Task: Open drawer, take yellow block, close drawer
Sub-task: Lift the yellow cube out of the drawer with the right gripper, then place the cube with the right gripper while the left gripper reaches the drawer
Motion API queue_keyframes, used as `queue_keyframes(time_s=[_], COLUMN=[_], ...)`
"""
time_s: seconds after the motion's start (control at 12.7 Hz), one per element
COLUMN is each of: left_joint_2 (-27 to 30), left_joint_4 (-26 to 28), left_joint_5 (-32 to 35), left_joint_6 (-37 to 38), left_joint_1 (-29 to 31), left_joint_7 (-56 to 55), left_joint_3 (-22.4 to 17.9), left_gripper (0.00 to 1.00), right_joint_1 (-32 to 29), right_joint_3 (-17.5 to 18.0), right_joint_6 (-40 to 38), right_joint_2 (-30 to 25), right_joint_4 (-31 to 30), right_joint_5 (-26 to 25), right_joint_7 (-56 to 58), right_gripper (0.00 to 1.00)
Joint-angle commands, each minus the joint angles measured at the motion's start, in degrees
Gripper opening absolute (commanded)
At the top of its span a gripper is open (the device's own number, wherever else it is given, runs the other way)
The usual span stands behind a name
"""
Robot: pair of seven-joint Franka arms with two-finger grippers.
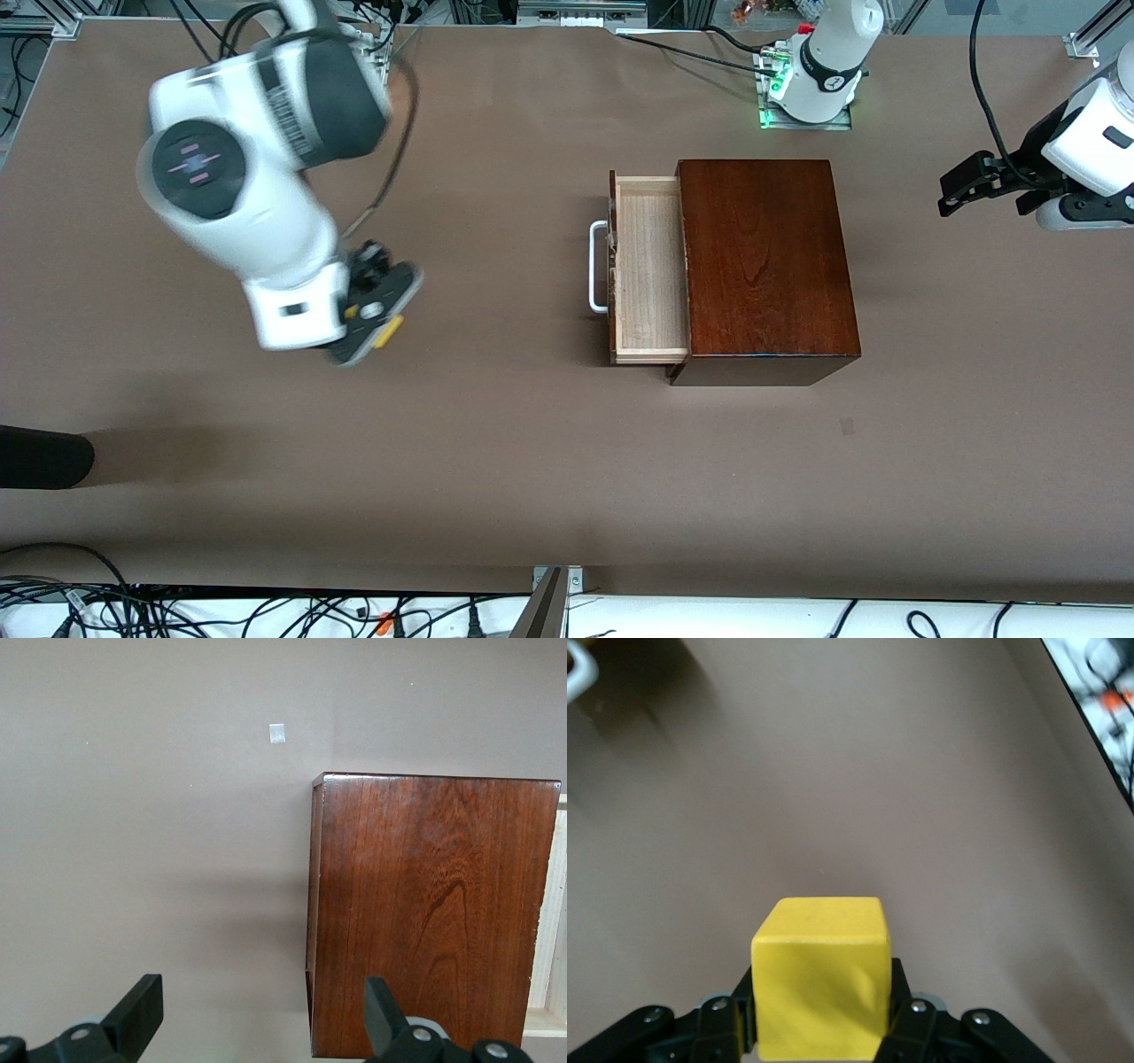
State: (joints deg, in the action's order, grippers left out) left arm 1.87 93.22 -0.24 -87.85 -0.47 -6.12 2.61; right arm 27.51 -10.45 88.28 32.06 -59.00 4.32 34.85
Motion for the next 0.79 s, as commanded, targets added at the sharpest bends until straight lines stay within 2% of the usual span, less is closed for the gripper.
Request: queue_keyframes(time_s=[0.0, 0.16, 0.31, 0.39, 0.71], left_joint_2=[0.1, -0.2, -0.4, -1.0, -6.2], left_joint_4=[0.1, 0.0, -1.1, -1.5, -2.4], left_joint_5=[-1.9, -1.2, -1.7, -2.0, -4.6], left_joint_6=[4.1, 7.4, 7.6, 7.5, 7.1], left_joint_1=[-0.5, -0.4, -0.1, -0.4, -1.6], left_joint_7=[1.3, 1.2, 1.5, 1.5, 1.8], left_joint_3=[0.9, 3.9, 4.2, 4.2, 13.2], left_gripper=[1.0, 1.0, 1.0, 1.0, 1.0], right_joint_1=[-5.6, -9.4, -11.4, -12.5, -14.3], right_joint_3=[0.8, 0.9, 0.9, 0.9, 1.1], right_joint_6=[-0.7, 2.8, 11.3, 14.0, 26.3], right_joint_2=[-2.9, -8.0, -16.2, -18.2, -18.9], right_joint_4=[-5.3, -15.0, -30.7, -35.3, -48.7], right_joint_5=[2.0, 3.5, 3.2, 2.8, 2.1], right_joint_7=[2.9, 3.2, 0.2, -3.8, -12.6], right_gripper=[0.04, 0.04, 0.04, 0.04, 0.04])
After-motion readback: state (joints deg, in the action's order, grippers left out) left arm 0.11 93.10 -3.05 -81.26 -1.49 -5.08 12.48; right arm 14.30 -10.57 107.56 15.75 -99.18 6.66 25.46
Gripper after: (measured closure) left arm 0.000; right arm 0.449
